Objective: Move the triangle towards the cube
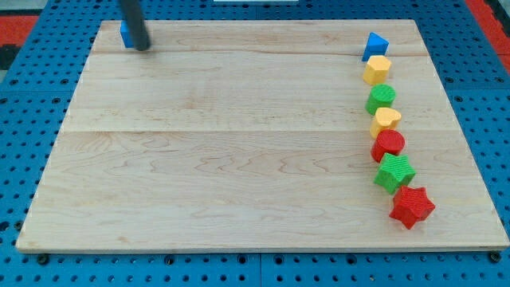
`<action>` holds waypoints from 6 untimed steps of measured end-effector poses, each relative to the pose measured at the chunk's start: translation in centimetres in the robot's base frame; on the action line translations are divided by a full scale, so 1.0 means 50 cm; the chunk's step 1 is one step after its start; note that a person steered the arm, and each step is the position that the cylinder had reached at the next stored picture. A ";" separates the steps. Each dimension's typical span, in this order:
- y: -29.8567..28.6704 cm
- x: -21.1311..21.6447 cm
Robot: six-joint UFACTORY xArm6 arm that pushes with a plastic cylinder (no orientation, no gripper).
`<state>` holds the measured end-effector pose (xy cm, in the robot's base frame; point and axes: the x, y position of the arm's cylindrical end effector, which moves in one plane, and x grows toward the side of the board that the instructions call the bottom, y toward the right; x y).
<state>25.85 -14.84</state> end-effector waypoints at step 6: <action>0.350 -0.051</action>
